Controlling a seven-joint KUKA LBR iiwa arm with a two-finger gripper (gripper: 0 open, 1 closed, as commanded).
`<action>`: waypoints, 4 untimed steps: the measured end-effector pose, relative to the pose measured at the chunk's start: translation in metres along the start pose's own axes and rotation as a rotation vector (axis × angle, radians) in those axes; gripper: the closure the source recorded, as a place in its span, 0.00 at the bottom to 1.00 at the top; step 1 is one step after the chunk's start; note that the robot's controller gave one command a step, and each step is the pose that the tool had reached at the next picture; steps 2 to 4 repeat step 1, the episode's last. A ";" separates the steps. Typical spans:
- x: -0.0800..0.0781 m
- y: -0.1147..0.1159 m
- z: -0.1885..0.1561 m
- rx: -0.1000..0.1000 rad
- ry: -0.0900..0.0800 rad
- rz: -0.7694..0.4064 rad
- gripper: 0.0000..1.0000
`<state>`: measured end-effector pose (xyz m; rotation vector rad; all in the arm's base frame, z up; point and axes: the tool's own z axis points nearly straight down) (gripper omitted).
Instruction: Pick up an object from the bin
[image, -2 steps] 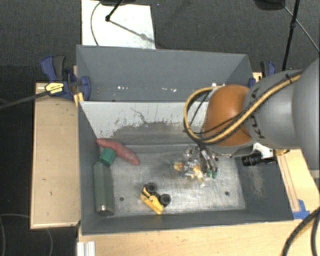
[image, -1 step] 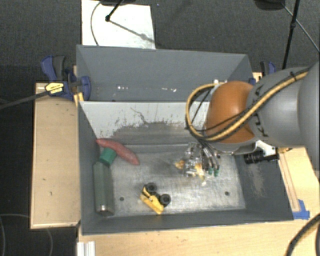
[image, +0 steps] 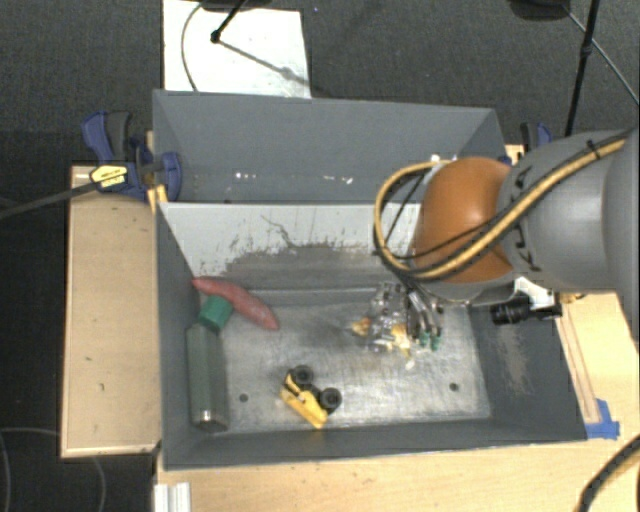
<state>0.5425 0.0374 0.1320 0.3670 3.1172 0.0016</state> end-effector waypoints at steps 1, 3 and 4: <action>0.000 0.000 -0.008 0.000 0.001 -0.001 1.00; 0.000 0.000 -0.008 0.000 0.001 -0.001 1.00; 0.000 0.000 -0.008 0.000 0.001 -0.001 1.00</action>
Offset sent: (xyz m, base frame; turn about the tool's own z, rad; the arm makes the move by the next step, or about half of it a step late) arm -0.0001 0.0002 0.0525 0.0000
